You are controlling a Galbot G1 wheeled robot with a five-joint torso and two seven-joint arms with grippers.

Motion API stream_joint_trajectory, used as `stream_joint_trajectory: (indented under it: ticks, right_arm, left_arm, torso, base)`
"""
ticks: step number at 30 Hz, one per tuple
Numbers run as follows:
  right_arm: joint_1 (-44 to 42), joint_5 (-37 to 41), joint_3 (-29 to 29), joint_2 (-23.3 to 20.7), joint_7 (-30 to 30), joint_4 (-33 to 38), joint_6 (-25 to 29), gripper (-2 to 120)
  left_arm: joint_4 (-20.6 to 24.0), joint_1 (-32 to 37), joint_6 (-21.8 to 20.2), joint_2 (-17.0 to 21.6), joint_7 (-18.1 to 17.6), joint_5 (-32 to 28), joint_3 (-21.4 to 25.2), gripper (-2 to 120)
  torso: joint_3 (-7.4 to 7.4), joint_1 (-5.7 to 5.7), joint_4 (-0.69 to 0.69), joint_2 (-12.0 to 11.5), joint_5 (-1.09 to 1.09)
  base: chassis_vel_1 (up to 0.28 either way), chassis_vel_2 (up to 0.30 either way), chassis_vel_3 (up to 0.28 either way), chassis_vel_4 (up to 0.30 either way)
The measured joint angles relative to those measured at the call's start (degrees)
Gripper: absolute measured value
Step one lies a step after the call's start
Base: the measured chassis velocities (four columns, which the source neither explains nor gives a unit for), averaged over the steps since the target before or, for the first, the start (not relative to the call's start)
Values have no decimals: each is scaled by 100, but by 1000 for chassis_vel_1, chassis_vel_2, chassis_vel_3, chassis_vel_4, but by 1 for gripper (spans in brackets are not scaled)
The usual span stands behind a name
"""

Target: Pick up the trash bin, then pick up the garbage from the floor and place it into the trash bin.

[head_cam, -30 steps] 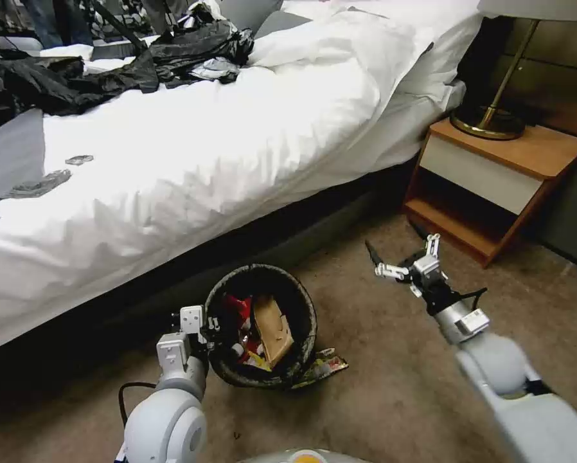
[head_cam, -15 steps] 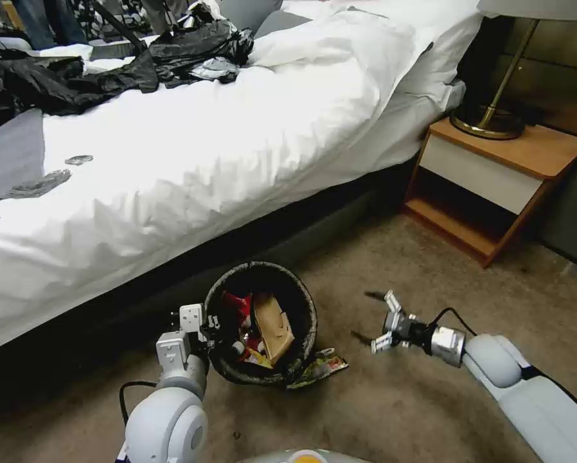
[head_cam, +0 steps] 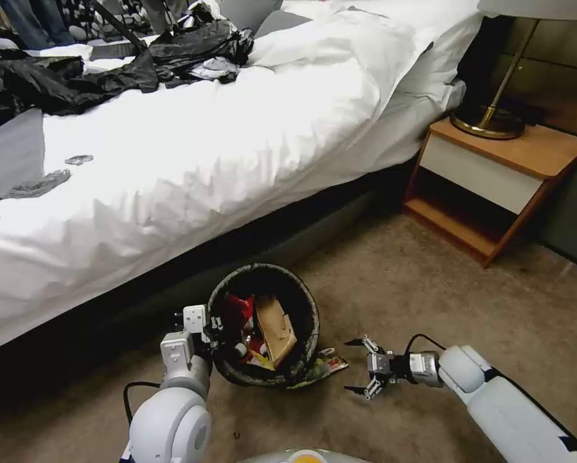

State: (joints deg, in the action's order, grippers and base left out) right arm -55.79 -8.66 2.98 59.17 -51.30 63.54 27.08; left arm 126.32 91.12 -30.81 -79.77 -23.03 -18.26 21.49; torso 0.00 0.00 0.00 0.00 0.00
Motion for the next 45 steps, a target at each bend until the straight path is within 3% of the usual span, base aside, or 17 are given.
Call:
stream_joint_trajectory:
  ticks: [30,32,34,45]
  right_arm:
    - [912,-82,-453,1106,620,-1727,47,100]
    - [989,-70,-454,1234,665,-1997,49,88]
    - [991,-70,-448,1258,616,-2049,56,85]
    - [817,-52,-382,1287,540,-2058,68,41]
  left_arm:
    - [-182,-23,10,-93,6,87,-86,0]
    - [-182,1,24,-94,10,102,-71,0]
    - [-182,1,26,-95,12,102,-71,0]
    - [-192,-37,26,-115,14,104,-95,0]
  torso:
    - [0,0,0,0,0]
    - [0,0,0,0,0]
    - [0,0,0,0,-1]
    - [0,-1,-1,0,0]
  base:
    - [0,0,0,0]
    - [0,0,0,0]
    - [0,0,0,0]
    - [0,0,0,0]
